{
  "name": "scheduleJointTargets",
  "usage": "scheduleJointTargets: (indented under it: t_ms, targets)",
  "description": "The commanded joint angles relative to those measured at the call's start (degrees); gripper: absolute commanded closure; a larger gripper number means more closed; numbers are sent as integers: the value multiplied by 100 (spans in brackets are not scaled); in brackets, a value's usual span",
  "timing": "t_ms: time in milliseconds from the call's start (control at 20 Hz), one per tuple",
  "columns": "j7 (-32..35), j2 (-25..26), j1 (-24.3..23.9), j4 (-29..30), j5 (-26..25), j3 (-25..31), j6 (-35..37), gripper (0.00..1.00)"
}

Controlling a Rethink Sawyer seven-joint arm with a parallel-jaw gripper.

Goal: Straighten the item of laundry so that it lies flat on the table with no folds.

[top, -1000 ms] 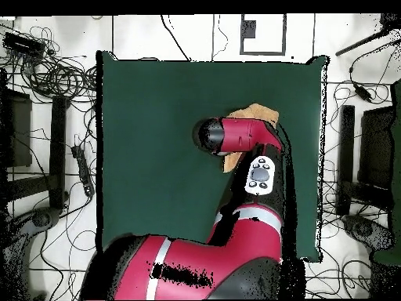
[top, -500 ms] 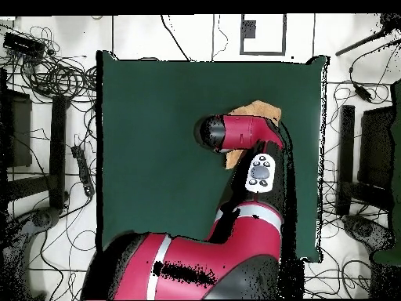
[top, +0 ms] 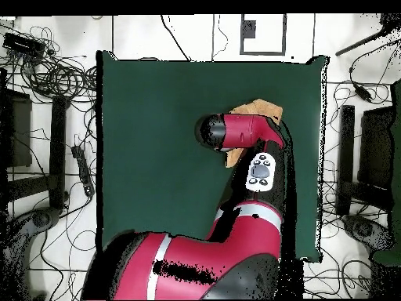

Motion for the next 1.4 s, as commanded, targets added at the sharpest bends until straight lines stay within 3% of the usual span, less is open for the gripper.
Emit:
scheduleJointTargets:
  t_ms: [50,850,900,1400]
  targets:
    - [968,820,28,16,124,507,-225,0]
    - [862,800,-10,25,125,560,-134,0]
    - [855,798,-12,28,121,564,-141,100]
    - [815,808,15,-33,114,525,-70,100]
